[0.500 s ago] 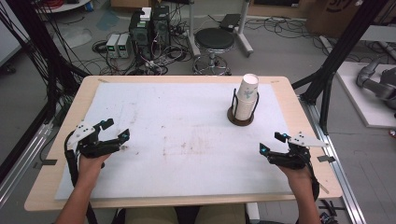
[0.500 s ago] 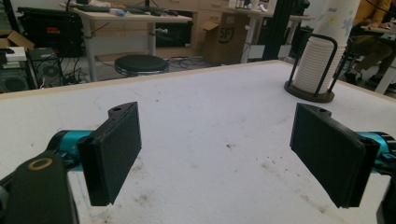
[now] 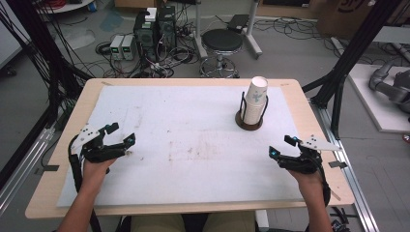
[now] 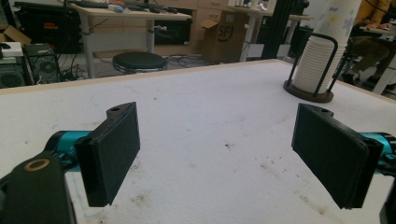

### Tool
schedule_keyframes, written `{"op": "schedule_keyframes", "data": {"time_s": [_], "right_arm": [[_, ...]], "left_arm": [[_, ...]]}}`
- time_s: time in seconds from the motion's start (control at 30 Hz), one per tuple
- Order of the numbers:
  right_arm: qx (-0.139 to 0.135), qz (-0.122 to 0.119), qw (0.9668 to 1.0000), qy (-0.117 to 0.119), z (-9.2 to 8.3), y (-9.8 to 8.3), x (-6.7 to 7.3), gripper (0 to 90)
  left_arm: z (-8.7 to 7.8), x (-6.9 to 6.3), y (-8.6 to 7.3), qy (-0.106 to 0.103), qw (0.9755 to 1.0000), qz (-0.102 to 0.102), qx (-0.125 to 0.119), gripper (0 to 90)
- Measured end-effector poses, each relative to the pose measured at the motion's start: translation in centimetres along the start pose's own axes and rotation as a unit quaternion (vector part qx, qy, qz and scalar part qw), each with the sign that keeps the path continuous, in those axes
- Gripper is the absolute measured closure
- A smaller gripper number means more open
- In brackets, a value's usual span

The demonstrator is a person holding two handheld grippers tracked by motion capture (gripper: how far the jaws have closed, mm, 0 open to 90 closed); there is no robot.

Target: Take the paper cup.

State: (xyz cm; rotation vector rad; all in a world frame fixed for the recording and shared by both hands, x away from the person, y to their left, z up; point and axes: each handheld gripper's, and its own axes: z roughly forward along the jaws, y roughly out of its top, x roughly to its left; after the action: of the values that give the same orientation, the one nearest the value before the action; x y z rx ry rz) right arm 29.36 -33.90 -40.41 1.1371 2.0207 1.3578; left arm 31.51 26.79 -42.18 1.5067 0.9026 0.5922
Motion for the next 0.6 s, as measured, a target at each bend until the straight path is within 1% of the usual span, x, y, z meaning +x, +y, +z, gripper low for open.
{"op": "schedule_keyframes", "data": {"time_s": [0.03, 0.1, 0.13, 0.2, 0.23, 0.27, 0.4, 0.47, 0.53, 0.57, 0.6], "right_arm": [[0.001, 0.003, 1.0000, 0.000, 0.1, 0.1, 0.2, 19.7], [0.001, -0.001, 1.0000, -0.003, 0.1, 0.2, 0.2, 19.6], [0.003, 0.000, 1.0000, -0.004, 0.1, 0.6, 0.3, 19.6], [0.001, 0.001, 1.0000, -0.003, 0.2, 0.9, 0.5, 19.6], [0.001, 0.003, 1.0000, 0.000, 0.3, 1.1, 0.6, 19.6], [0.000, -0.001, 1.0000, 0.003, 0.4, 1.3, 0.7, 19.6], [0.003, 0.001, 0.9999, 0.012, 0.8, 2.0, 1.1, 19.5], [0.002, -0.003, 0.9998, 0.017, 1.2, 2.6, 1.4, 19.5], [0.000, -0.001, 0.9998, 0.021, 1.7, 3.4, 1.6, 19.4], [-0.005, -0.002, 0.9998, 0.017, 2.2, 4.5, 1.7, 19.4], [-0.005, -0.002, 0.9998, 0.017, 2.2, 4.5, 1.7, 19.4]], "left_arm": [[0.0, 0.0, 0.0, -0.001, 1.0000, 0.000, -0.001, 15.5], [0.0, 0.0, 0.0, -0.005, 1.0000, 0.002, 0.001, 15.5], [0.0, -0.1, 0.0, -0.008, 0.9999, 0.006, 0.005, 15.5], [0.0, -0.3, -0.1, -0.011, 0.9999, 0.005, 0.007, 15.5], [0.0, -0.4, -0.1, -0.013, 0.9999, 0.004, 0.008, 15.5], [-0.1, -0.6, -0.2, -0.016, 0.9998, 0.003, 0.007, 15.5], [0.2, -0.7, -0.3, -0.025, 0.9995, 0.009, 0.014, 15.7], [0.2, -0.7, -0.3, -0.025, 0.9995, 0.008, 0.016, 15.7], [0.2, -0.6, -0.3, -0.027, 0.9995, 0.009, 0.014, 15.7], [0.2, -0.6, -0.3, -0.026, 0.9995, 0.007, 0.014, 15.7], [0.2, -0.5, -0.3, -0.027, 0.9995, 0.007, 0.014, 15.7]]}}
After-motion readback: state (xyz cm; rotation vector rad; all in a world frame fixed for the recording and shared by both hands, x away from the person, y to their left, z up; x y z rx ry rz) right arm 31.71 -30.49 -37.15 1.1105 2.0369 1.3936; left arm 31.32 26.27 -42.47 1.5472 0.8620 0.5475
